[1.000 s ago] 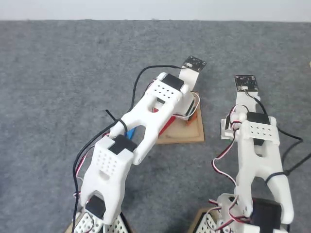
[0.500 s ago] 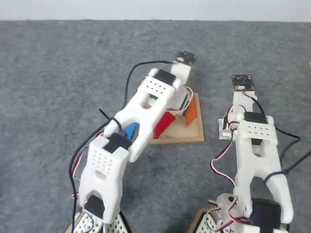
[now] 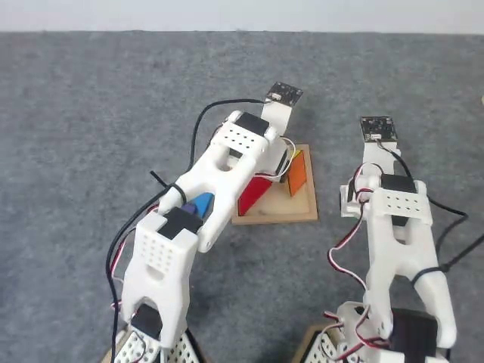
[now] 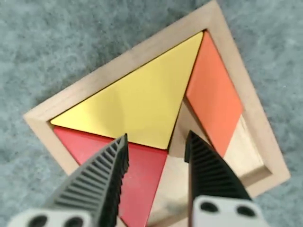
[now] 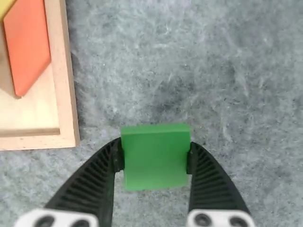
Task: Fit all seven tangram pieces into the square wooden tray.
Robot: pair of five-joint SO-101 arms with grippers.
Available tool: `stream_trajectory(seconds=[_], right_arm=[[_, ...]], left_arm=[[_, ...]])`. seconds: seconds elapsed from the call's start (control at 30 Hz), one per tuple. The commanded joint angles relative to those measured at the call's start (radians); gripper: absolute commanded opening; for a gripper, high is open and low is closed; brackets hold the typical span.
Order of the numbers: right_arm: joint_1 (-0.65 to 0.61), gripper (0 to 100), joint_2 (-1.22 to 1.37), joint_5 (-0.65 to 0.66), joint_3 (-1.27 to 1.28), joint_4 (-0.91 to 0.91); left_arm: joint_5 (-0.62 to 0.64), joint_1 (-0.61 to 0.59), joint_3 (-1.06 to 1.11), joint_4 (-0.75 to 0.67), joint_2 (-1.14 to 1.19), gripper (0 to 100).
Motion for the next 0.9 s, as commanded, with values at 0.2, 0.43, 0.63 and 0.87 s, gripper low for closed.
stream_trajectory(seconds=[0.2, 0.43, 0.63, 0.87], right_arm=[[-0.013, 7.5, -0.047, -0.006, -0.006, 0.002], [-0.133, 7.5, -0.045, -0.005, -0.04, 0.001], [-0.292, 7.5, -0.036, -0.003, -0.103, 0.007], [-0.513, 7.5, 0.061, 0.074, -0.267, 0.105]], left_arm=[[-0.014, -0.075, 0.028, 0.021, -0.359, 19], [-0.049, -0.259, 0.463, -0.132, -0.763, 19], [-0.048, -0.408, 0.94, -0.313, -1.111, 19], [-0.08, -0.502, 1.184, -0.423, -1.22, 19]])
